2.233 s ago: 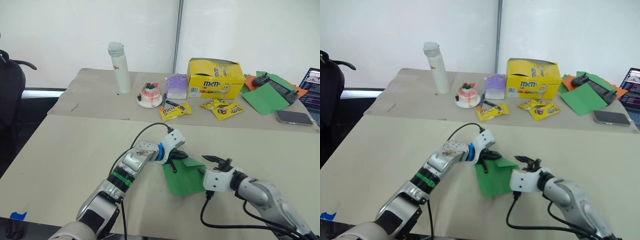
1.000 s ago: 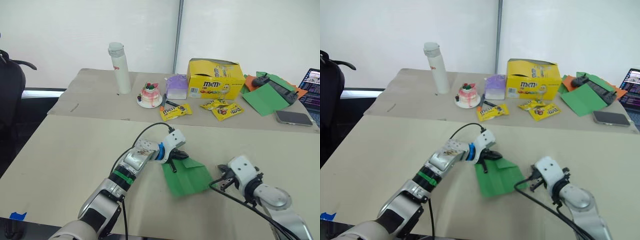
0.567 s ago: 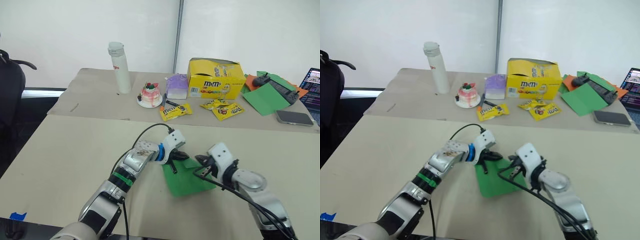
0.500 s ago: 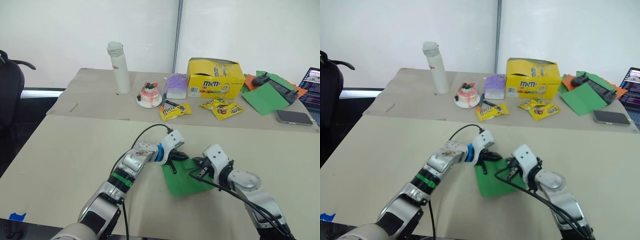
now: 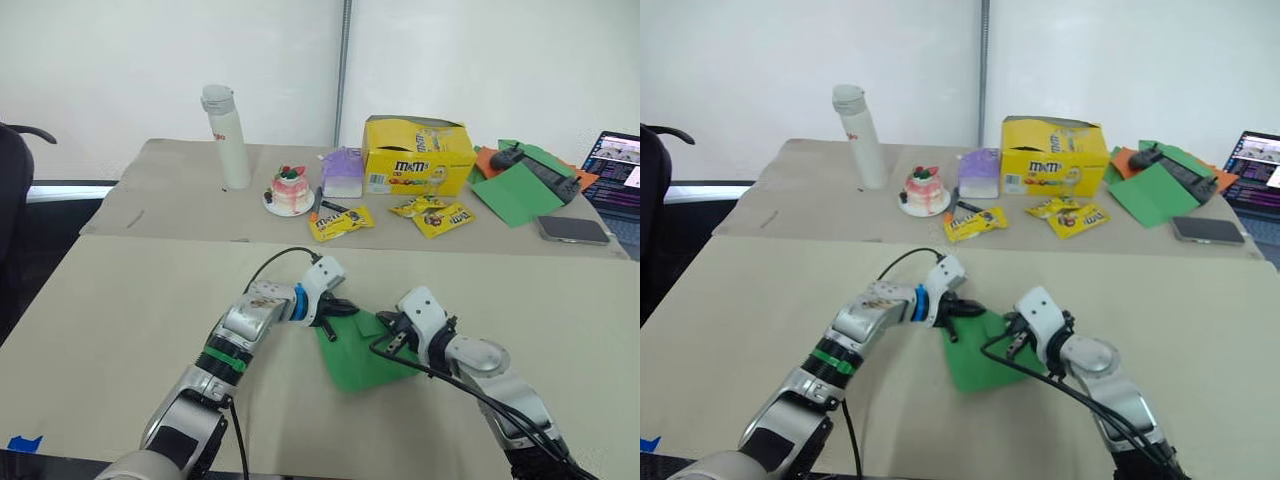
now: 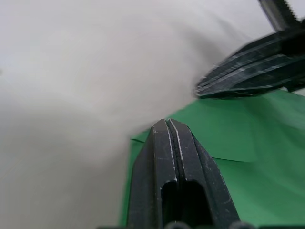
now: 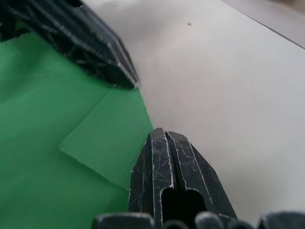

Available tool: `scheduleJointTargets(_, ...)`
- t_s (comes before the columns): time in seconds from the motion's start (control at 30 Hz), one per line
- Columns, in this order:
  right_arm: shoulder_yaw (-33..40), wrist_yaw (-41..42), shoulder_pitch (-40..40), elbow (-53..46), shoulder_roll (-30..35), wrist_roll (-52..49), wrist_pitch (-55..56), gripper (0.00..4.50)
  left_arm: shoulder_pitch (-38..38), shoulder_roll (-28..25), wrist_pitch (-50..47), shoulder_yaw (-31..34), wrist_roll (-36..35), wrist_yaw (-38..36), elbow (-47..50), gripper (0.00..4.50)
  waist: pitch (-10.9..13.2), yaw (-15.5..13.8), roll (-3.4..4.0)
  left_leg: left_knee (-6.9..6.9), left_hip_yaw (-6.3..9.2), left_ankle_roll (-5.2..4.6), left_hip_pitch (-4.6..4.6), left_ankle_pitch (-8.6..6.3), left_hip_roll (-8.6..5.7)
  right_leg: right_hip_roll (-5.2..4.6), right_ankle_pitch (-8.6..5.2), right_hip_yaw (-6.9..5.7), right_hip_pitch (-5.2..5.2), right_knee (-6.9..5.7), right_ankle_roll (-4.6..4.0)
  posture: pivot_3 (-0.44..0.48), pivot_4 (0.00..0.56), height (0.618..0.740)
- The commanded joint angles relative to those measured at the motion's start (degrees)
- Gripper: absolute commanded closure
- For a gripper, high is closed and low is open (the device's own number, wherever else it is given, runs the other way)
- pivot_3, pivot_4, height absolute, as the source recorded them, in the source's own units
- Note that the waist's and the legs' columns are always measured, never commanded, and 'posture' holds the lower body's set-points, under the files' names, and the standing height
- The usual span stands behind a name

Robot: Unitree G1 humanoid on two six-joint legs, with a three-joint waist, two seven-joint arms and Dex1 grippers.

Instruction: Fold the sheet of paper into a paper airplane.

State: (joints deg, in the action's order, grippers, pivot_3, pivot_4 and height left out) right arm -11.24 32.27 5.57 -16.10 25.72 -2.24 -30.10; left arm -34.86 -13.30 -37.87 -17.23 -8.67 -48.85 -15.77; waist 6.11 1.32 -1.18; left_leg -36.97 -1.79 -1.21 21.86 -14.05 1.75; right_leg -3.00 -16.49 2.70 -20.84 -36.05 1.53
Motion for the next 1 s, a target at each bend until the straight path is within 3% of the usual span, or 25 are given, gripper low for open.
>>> scheduleJointTargets(0.03,-3.08,1.68,1.26,3.66,-0.03,0.68,-0.17,4.49,0.73,-1.73,-1.57,3.23,-0.49,2.16,0.31,4.5,0.0,0.18,0.0,0.0,0.0,0.0,-0.03,0.0,0.03,0.03,0.0,0.01,0.0,-0.02,-0.01,0.0,0.15,0.74)
scheduleJointTargets(0.3,-4.91,4.44,4.08,7.26,-0.33,0.86,1.68,4.49,6.17,-5.95,-6.56,11.45,-4.2,5.55,7.95,4.5,-0.01,1.22,-0.02,0.12,0.0,0.01,-0.16,0.0,0.22,0.18,0.0,0.11,0.0,-0.06,-0.05,0.0,0.15,0.74)
scheduleJointTargets(0.47,-5.06,5.17,5.08,8.38,-0.79,1.09,3.22,4.49,9.92,-2.37,-15.82,22.56,-14.16,10.17,16.39,4.5,0.01,1.1,-0.06,0.14,0.0,0.01,-0.17,-0.01,0.38,0.17,0.0,0.15,-0.02,-0.1,-0.07,0.0,0.15,0.74)
scheduleJointTargets(0.57,-5.13,5.46,5.29,8.94,-0.8,1.44,4.05,4.49,12.67,-0.67,-22.8,25.68,-19.88,11.63,22.14,4.5,0.01,1.05,-0.08,0.14,0.0,0.02,-0.14,0.0,0.33,0.03,0.01,0.13,-0.07,-0.12,-0.07,0.0,0.15,0.74)
scheduleJointTargets(0.77,-2.01,5.9,6.27,7.35,-1.08,-0.49,10.37,4.49,18.0,1.84,-31.68,29.26,-27.41,16.07,30.23,4.5,0.08,1.05,-0.09,0.2,-0.02,0.04,-0.15,-0.01,0.24,-0.13,0.0,0.14,-0.08,-0.12,-0.07,0.0,0.15,0.74)
scheduleJointTargets(1.0,1.59,11.78,4.69,4.25,1.67,-6.19,12.12,4.49,19.76,0.42,-31.13,27.51,-28.68,18.08,31.74,4.5,0.15,-0.34,-0.02,0.21,-0.02,0.14,0.14,0.06,0.01,-0.37,0.01,0.08,-0.28,-0.06,-0.07,0.0,0.15,0.74)
